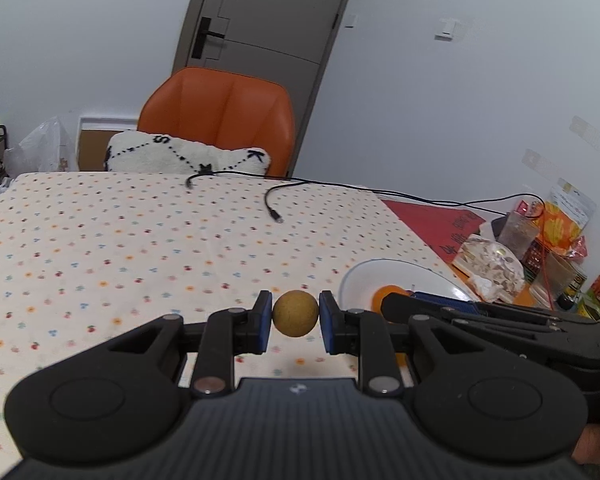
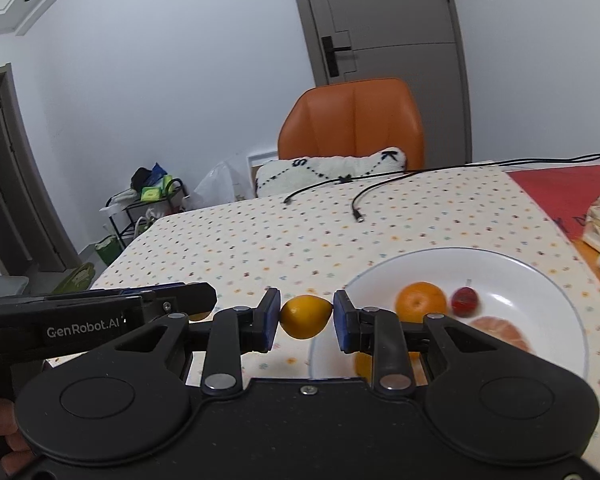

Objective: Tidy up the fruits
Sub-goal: 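Carry both fruits onto the white plate and open both tools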

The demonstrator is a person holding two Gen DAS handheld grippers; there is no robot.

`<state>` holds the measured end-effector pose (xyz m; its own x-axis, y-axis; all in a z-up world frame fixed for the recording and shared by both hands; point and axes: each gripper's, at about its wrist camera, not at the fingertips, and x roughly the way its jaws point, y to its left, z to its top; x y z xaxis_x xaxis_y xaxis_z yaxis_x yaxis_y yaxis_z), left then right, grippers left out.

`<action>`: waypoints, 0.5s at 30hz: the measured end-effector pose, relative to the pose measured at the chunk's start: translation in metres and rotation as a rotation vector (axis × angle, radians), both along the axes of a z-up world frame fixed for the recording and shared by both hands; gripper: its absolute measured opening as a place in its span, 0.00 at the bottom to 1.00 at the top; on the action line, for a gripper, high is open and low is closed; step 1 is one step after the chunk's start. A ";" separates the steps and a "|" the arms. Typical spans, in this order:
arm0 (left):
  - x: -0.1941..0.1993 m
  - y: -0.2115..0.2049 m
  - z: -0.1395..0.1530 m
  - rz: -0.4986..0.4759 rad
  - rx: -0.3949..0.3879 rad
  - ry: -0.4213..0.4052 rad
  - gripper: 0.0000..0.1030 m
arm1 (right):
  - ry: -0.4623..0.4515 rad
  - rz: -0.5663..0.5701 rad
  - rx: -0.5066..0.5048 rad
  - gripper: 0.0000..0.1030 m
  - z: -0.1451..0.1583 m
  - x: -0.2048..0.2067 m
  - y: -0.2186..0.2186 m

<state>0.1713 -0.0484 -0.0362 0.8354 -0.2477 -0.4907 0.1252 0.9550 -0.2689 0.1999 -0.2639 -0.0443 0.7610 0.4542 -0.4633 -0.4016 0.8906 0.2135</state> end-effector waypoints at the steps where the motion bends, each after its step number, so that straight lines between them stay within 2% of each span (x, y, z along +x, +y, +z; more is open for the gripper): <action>1: 0.000 -0.003 0.000 -0.005 0.000 0.000 0.23 | -0.001 -0.007 0.002 0.26 0.000 -0.002 -0.003; 15: 0.001 -0.047 0.000 -0.070 0.005 -0.002 0.23 | -0.005 -0.100 0.031 0.26 -0.002 -0.015 -0.057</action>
